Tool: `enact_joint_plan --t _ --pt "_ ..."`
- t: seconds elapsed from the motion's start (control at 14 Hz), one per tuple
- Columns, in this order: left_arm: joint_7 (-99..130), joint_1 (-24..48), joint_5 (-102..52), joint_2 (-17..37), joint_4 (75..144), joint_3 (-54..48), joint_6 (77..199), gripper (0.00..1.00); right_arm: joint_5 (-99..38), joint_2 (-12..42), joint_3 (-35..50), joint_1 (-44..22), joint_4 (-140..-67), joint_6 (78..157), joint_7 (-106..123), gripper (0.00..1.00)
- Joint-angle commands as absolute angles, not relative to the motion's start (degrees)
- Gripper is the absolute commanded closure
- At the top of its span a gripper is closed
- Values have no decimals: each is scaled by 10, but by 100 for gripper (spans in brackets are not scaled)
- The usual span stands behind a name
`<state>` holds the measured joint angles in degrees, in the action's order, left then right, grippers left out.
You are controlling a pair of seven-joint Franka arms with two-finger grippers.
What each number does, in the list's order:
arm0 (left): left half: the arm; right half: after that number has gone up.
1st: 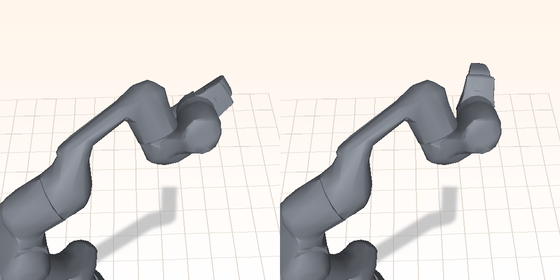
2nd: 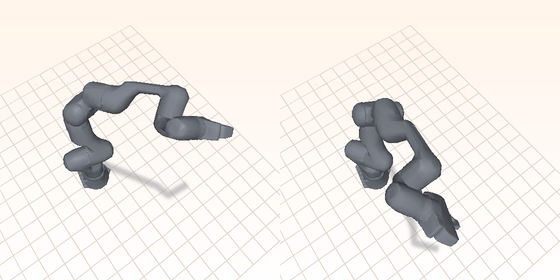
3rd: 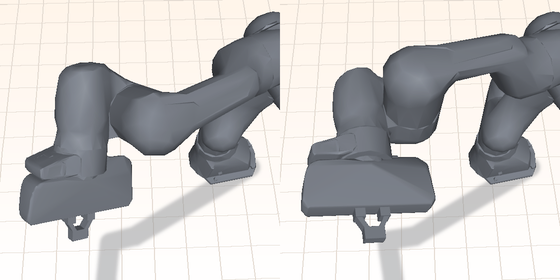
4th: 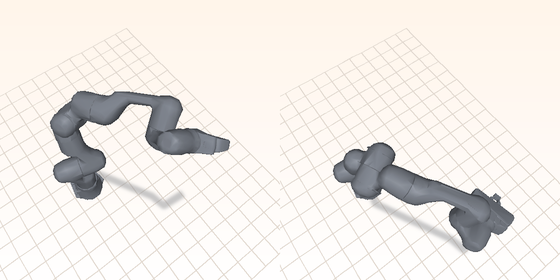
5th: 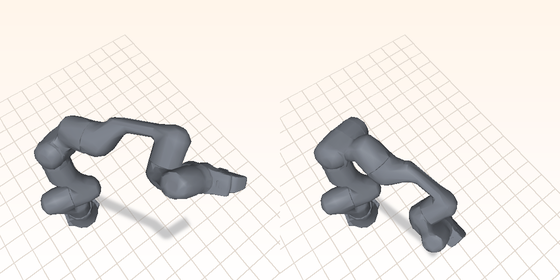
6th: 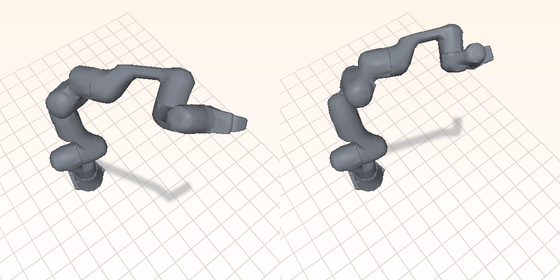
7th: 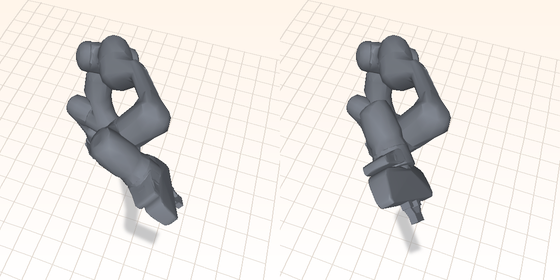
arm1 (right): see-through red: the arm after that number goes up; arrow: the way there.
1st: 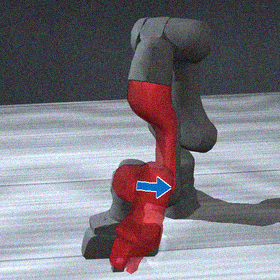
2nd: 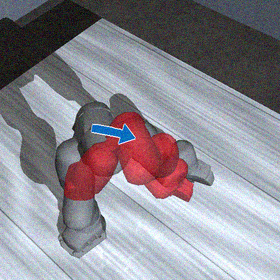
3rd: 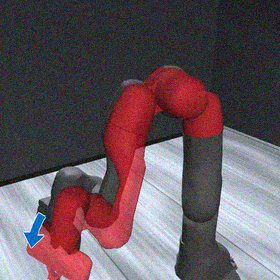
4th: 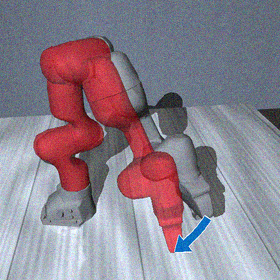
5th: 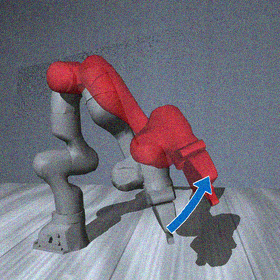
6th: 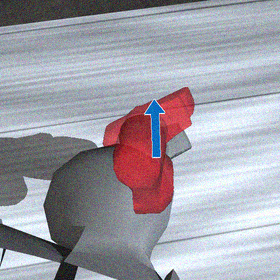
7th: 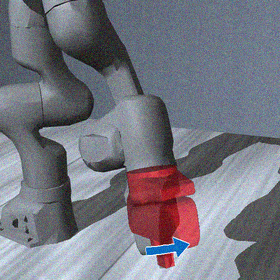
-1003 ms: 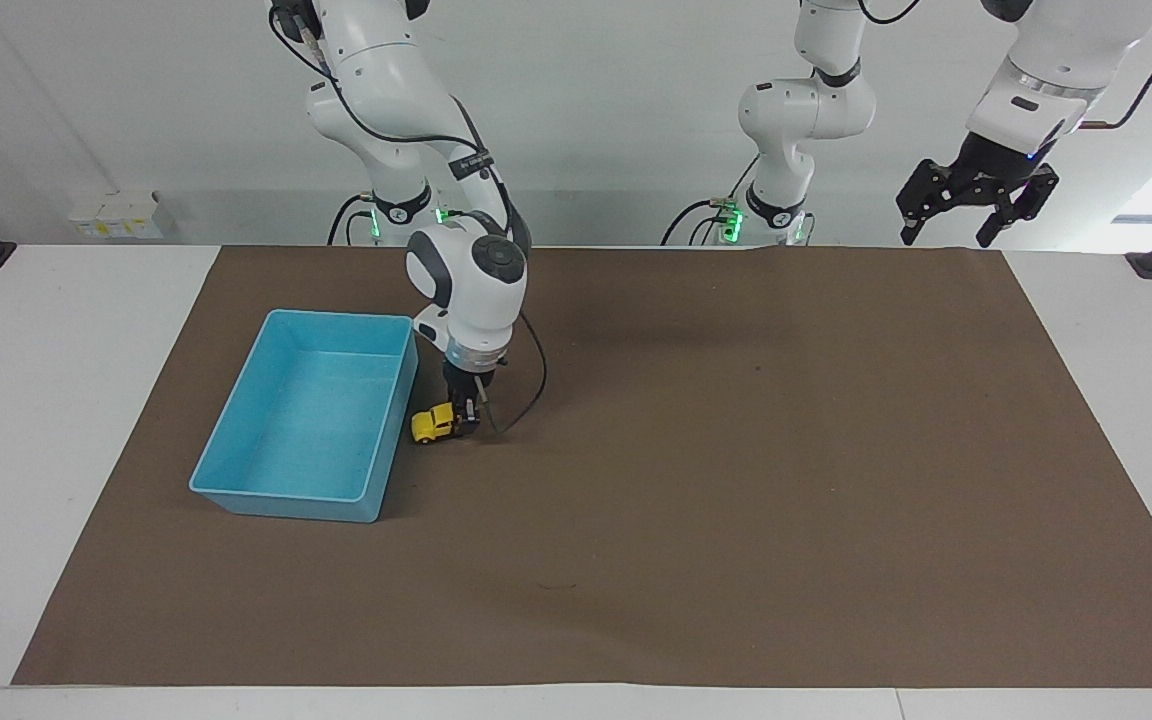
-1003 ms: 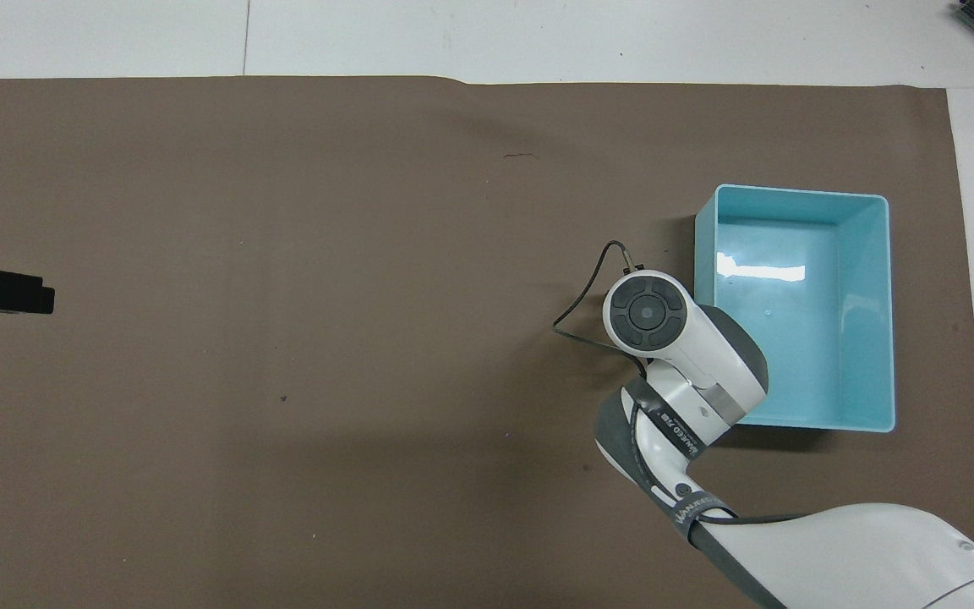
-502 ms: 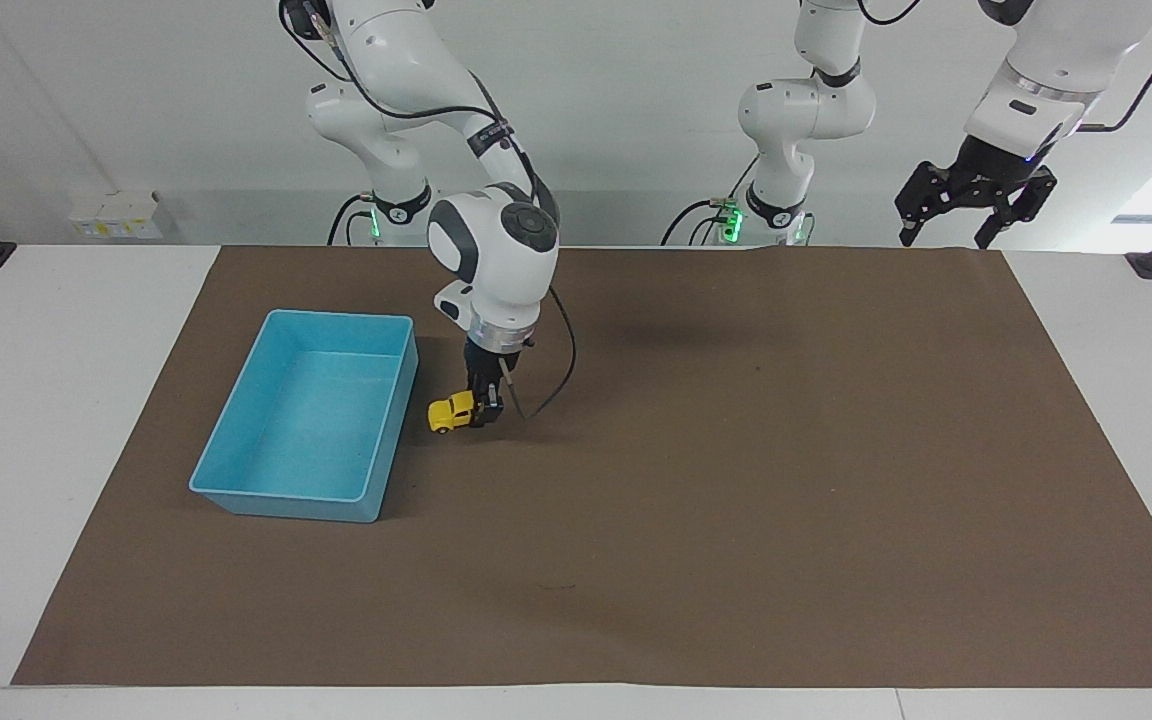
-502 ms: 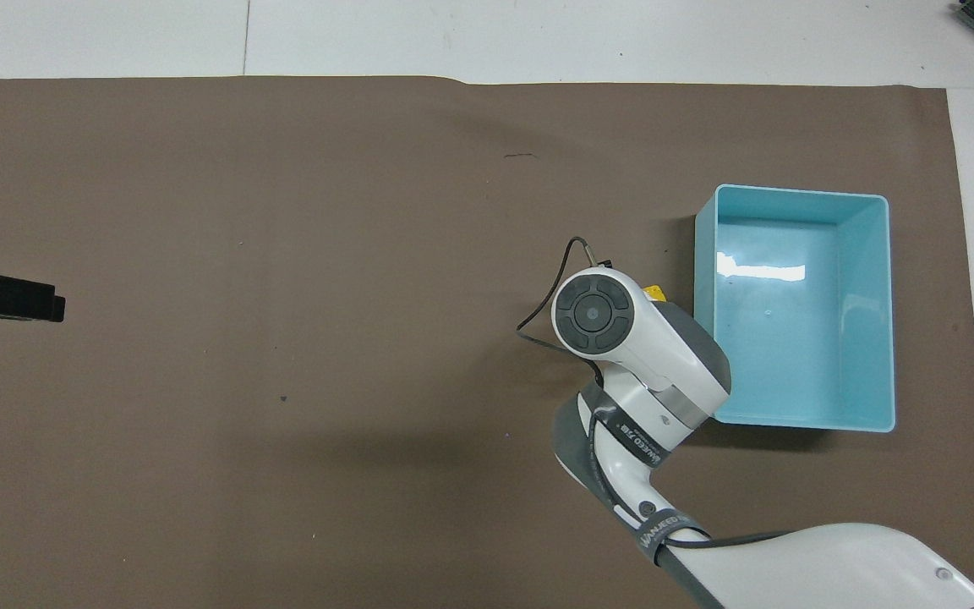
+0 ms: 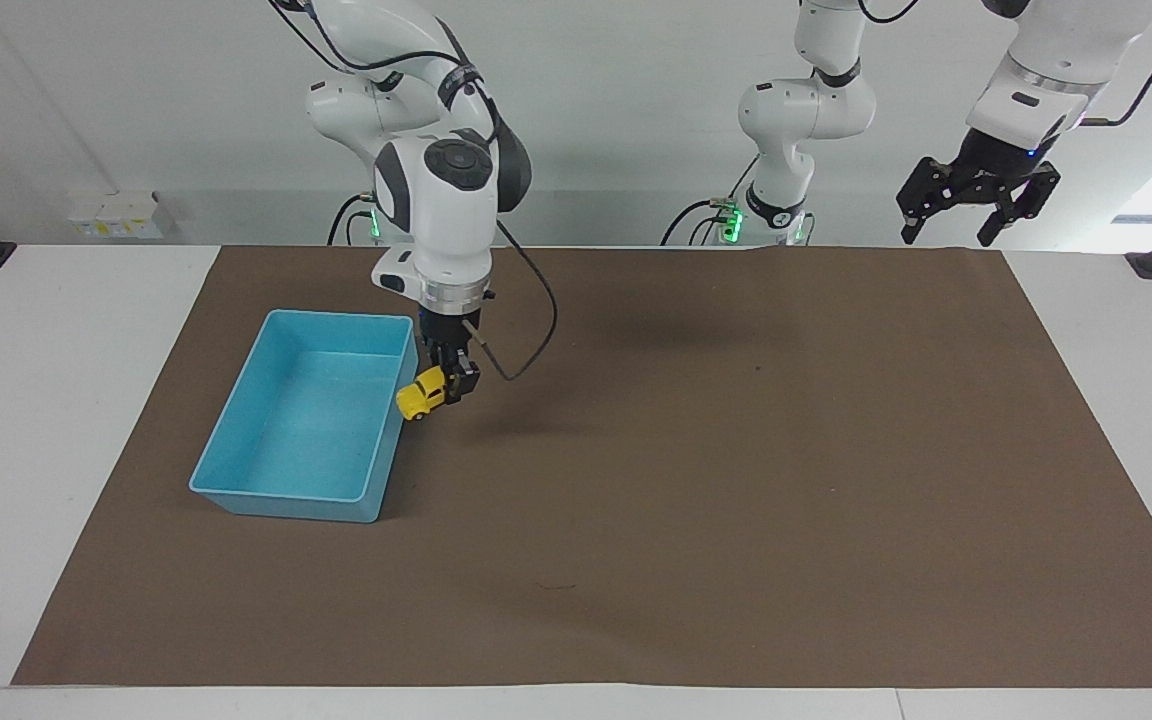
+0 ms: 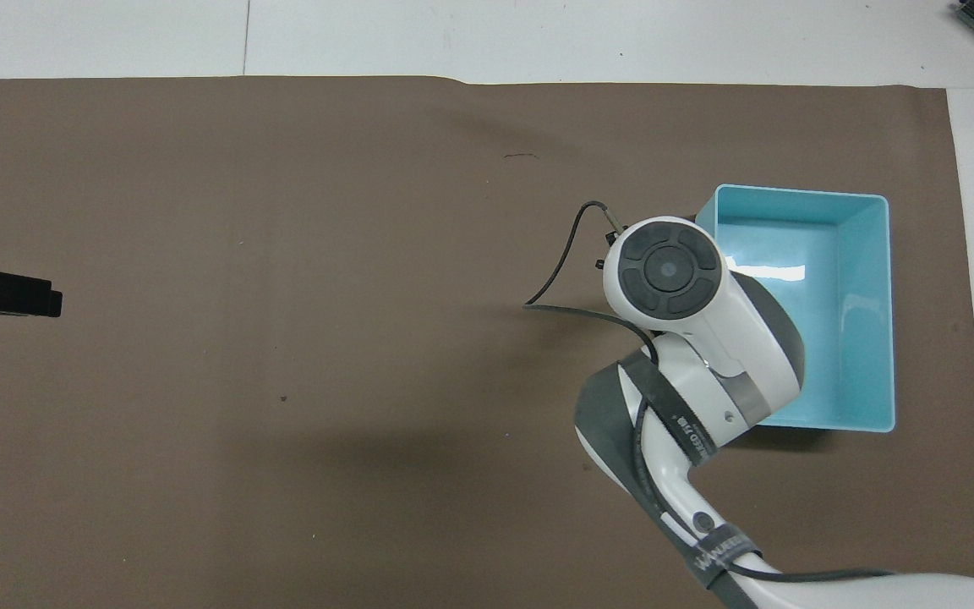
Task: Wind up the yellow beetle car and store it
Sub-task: 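Lift the car over the box rim with the right gripper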
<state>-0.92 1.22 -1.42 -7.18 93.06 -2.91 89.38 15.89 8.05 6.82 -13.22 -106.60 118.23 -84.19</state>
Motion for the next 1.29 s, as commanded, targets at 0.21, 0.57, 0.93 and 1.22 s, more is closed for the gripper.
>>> enact_joint_plan --t 0.21,0.57,0.93,1.22 --pt "-10 4 -21 -74 929 -27 885 0 143 45 68 -77 -1071 1179 -598 100" --pt "-11 4 -21 -74 929 -27 885 0 93 31 68 -8 -1081 1179 -359 100" --pt "-11 4 -21 -74 929 -27 885 0 56 30 68 59 -1089 1199 -145 100" --pt "-11 4 -21 -74 929 -27 885 0 43 21 67 88 -1111 1217 -42 100"
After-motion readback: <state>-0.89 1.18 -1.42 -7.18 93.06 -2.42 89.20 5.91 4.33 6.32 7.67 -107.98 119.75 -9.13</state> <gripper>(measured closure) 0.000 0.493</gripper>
